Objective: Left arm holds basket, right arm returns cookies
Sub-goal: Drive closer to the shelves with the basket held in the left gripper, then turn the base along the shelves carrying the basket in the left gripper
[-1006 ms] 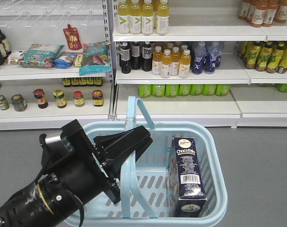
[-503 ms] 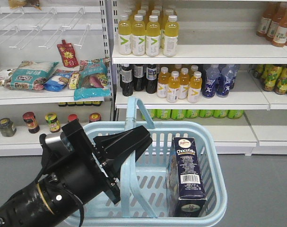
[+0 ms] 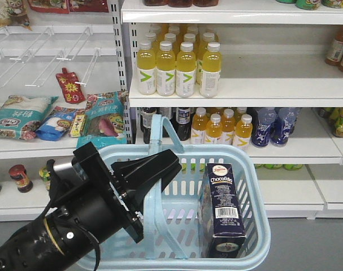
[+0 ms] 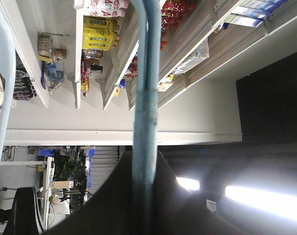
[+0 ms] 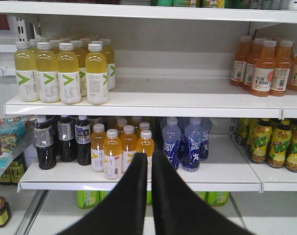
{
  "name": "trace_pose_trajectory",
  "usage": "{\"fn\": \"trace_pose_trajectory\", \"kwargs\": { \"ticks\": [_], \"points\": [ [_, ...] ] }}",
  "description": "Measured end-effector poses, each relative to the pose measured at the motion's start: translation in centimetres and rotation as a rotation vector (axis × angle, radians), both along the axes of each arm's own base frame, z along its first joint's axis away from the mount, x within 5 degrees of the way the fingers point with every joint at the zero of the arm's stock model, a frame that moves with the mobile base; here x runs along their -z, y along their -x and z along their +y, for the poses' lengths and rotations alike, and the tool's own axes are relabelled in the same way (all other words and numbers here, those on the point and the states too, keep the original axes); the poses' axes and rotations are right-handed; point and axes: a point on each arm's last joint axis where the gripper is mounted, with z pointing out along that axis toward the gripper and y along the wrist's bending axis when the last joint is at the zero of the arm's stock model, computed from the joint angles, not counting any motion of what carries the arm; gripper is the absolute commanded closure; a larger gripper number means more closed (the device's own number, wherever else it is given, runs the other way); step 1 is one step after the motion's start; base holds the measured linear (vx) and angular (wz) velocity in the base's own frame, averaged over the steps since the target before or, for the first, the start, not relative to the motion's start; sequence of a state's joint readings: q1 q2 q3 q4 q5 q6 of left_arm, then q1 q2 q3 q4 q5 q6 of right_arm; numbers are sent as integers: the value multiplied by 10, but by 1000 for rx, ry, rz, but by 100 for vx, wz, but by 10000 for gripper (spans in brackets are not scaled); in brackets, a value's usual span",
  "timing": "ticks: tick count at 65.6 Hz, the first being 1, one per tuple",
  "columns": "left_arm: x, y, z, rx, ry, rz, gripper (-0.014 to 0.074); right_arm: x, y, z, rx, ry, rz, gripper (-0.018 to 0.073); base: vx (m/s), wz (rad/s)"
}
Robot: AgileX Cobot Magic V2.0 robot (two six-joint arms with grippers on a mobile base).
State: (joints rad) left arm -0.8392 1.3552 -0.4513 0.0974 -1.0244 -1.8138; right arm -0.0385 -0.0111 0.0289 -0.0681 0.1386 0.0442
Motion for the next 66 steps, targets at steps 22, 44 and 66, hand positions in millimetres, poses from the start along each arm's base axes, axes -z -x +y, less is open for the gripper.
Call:
{"fn": "trace_pose_trajectory", "kwargs": {
  "ticks": [22, 44, 66],
  "points": [
    [0, 0, 0, 0, 0, 0, 599, 0, 0, 0, 0, 0, 0, 566, 33, -1],
    [0, 0, 0, 0, 0, 0, 599, 0, 0, 0, 0, 0, 1, 566, 27, -2],
    [0, 0, 0, 0, 0, 0, 599, 0, 0, 0, 0, 0, 1, 566, 14, -6]
  ]
}}
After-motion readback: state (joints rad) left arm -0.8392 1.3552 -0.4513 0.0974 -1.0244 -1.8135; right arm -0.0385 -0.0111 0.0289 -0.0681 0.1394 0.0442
